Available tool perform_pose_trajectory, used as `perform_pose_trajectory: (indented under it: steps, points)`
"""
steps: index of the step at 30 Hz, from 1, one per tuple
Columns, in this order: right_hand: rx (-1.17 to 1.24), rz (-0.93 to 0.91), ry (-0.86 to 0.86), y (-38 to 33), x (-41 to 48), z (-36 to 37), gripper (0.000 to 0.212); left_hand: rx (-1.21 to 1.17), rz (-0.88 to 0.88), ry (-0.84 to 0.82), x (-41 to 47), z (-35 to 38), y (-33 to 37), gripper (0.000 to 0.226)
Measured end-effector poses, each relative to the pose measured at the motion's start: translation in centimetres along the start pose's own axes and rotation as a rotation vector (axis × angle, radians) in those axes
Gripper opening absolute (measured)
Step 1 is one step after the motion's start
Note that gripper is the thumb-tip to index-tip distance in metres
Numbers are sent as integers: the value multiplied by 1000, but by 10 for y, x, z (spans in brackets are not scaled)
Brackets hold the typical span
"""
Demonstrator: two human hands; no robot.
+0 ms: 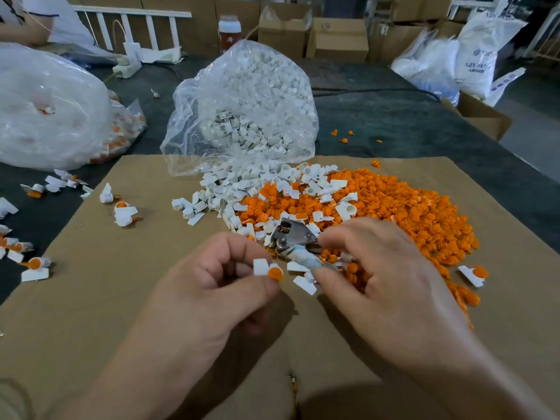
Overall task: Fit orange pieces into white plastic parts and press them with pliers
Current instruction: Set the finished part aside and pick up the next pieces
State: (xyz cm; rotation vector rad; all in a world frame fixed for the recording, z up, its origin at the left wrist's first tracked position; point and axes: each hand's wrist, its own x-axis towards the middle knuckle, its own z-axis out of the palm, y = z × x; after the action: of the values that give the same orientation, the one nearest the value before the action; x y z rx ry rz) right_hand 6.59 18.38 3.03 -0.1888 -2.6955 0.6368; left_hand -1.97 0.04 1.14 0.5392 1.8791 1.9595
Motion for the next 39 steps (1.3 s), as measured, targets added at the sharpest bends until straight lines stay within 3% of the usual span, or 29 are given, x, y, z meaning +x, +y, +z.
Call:
perform_pose_trajectory:
  steps: [4, 9, 15, 19, 23, 28, 34, 39]
  points:
    - [-431, 68, -284, 5, 4, 0, 63, -137, -52, 76, 5, -7, 3, 14]
    - [-505, 93, -328, 9, 4, -3, 73, -176, -104, 40, 5, -11, 3, 19]
    - [-554, 69, -326, 15, 9, -4, 72, -200, -100, 31, 6, -13, 2, 31]
    - [-611, 68, -263, 9, 11, 0, 55, -176, -100, 33, 7, -13, -1, 30]
    - [-526, 96, -161, 9, 13, 1, 47, -168, -104, 39, 8, -12, -1, 23]
    - [-242, 77, 61, 8, 10, -10, 45, -209, -56, 76, 8, -15, 0, 25]
    - [-186, -39, -127, 2, 4, -8, 51, -224, 58, 114, 11, -20, -1, 27]
    - [-127, -60, -139, -3, 2, -10, 45, -163, 144, 98, 11, -22, -1, 41]
